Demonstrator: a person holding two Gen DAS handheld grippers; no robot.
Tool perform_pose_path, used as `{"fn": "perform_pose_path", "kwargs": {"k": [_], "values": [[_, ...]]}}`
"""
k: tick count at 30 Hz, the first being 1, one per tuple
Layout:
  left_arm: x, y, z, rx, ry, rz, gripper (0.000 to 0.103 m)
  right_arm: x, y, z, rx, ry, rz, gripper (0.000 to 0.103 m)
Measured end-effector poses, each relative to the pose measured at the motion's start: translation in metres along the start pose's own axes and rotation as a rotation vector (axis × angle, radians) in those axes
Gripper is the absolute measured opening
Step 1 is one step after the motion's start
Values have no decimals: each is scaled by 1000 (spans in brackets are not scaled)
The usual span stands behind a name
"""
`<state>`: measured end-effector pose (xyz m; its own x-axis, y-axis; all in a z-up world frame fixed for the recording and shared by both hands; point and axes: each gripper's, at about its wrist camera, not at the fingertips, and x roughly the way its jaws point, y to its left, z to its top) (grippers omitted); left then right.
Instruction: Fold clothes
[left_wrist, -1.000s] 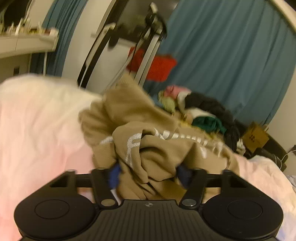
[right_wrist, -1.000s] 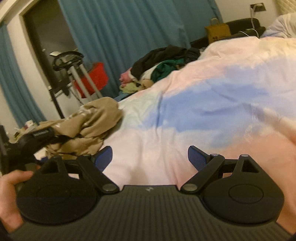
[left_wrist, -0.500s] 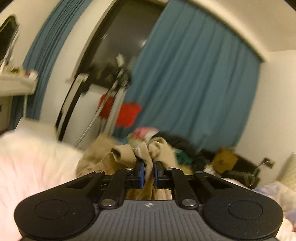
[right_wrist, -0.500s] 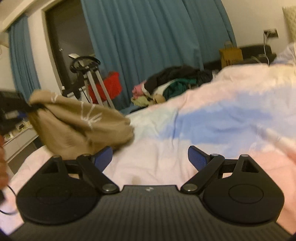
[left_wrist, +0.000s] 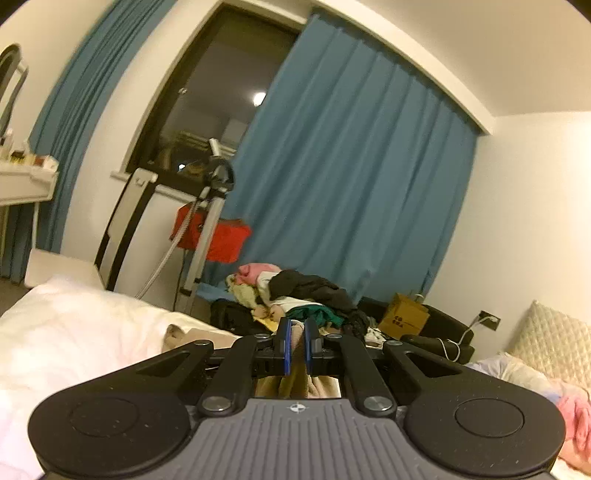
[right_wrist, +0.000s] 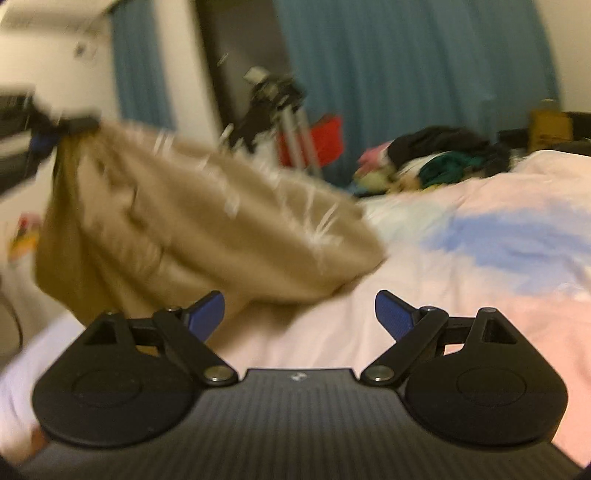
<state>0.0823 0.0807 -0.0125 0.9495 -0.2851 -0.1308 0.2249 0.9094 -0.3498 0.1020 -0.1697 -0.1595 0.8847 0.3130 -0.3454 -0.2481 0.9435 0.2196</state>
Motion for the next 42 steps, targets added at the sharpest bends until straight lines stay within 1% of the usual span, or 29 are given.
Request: {"fn": "perform_pose_path", "kwargs": {"k": [2, 4, 5, 6, 7, 11, 12, 13, 14, 15, 16, 17, 18, 19, 21, 23, 26, 30, 33, 35, 37, 42], "values": [[-1, 7, 1, -13, 5, 20, 7, 14, 12, -6, -50, 26, -5, 89], [1, 14, 4, -38, 15, 31, 8, 29, 17, -8, -79, 35, 15, 89], [4, 18, 3, -45, 21, 31, 8, 38, 19, -8, -92, 38, 19, 84], [7, 22, 3, -52, 26, 32, 8, 48, 19, -7, -107, 42, 12, 75], [9, 26, 3, -59, 31, 32, 8, 58, 20, -7, -122, 46, 5, 73], [24, 40, -2, -87, 45, 49, 8, 98, 23, -9, -153, 71, 9, 72], [28, 45, -4, -98, 41, 54, 8, 107, 23, -10, -160, 79, 12, 67], [32, 50, -7, -108, 37, 59, 8, 114, 24, -10, -165, 84, 15, 53], [40, 56, -9, -114, 36, 69, 8, 118, 23, -10, -166, 87, 18, 45], [46, 60, -11, -122, 40, 84, 8, 121, 22, -10, -167, 89, 20, 28], [51, 65, -13, -130, 45, 99, 8, 123, 20, -9, -156, 87, 22, 16], [58, 70, -14, -141, 46, 106, 8, 122, 15, -6, -125, 73, 27, 12], [61, 73, -14, -152, 42, 108, 8, 120, 9, -1, -89, 46, 35, 8], [65, 76, -14, -162, 38, 110, 8, 117, 4, 4, -57, 13, 40, 5], [71, 82, -14, -180, 21, 102, 8, 110, -6, 15, -3, -54, 45, 5], [74, 84, -12, -196, 20, 104, 8, 97, -13, 27, 13, -128, 28, 5], [69, 85, -9, -209, 2, 92, 8, 67, -21, 47, 45, -241, 17, 4], [39, 74, -2, -197, -58, 59, 8, 20, -33, 72, 103, -364, 9, 4], [8, 58, 5, -158, -131, -3, 8, -20, -34, 87, 119, -456, 9, 4], [-12, 47, 10, -114, -192, -53, 8, -42, -30, 94, 105, -502, 15, 4], [-30, 40, 17, -92, -244, -98, 8, -68, -27, 98, 102, -534, 37, 4], [-41, 41, 29, -103, -266, -119, 8, -133, -21, 111, 65, -579, 140, 4]]}}
